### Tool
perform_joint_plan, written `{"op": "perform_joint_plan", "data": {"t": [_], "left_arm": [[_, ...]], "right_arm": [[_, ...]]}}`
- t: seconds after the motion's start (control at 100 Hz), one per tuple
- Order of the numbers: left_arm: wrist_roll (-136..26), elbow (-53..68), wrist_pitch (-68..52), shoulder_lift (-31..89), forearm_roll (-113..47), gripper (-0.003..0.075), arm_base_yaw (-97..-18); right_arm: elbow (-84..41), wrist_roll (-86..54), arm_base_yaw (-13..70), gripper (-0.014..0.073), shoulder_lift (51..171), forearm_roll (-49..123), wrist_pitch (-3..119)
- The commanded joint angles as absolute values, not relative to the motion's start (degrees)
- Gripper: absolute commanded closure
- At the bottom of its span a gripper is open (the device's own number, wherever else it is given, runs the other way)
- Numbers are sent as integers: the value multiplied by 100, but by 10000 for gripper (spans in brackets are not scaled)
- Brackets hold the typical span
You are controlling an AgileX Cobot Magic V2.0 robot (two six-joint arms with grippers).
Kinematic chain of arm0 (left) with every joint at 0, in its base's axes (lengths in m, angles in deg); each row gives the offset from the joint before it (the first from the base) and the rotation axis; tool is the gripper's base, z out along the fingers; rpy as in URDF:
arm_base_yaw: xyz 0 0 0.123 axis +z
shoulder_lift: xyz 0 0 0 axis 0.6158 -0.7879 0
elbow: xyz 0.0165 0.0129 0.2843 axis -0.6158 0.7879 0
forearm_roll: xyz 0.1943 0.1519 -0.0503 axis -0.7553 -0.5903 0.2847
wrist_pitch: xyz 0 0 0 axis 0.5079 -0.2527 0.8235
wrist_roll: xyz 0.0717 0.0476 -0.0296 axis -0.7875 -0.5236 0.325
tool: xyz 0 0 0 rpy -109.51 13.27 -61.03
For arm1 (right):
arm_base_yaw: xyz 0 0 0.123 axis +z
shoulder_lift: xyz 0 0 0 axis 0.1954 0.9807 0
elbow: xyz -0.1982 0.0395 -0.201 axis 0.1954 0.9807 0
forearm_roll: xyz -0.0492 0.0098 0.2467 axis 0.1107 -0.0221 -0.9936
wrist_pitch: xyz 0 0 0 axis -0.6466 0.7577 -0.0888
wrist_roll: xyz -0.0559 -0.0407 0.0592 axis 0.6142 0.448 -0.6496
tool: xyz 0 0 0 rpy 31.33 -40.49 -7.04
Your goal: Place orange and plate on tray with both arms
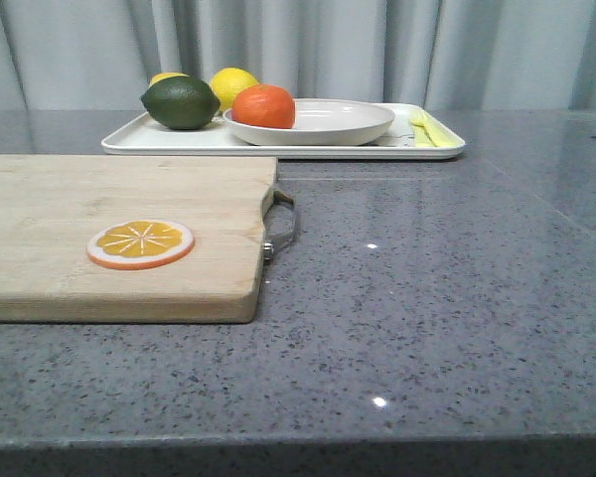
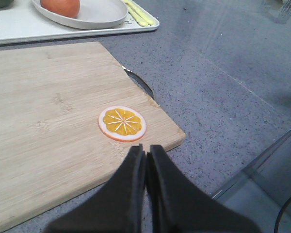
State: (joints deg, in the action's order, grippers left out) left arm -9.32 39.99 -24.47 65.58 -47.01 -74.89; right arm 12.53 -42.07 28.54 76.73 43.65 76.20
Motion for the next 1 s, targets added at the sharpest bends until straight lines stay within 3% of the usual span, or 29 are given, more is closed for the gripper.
{"op": "perform_joint_plan", "data": {"t": [0.0,0.49,0.99], "left_arm": [[-878,3970,-1943,6532,-4737,739,-7438],[-889,5373,53,7728,-4998,739,-5690],[-1491,6541,374,8783,-5107,739,-3808]], "right_arm": [[1089,-4151,2851,662,7685,4410,7235],[1089,-4151,2851,662,7685,4410,7235],[1089,-4151,2851,662,7685,4410,7231]]}}
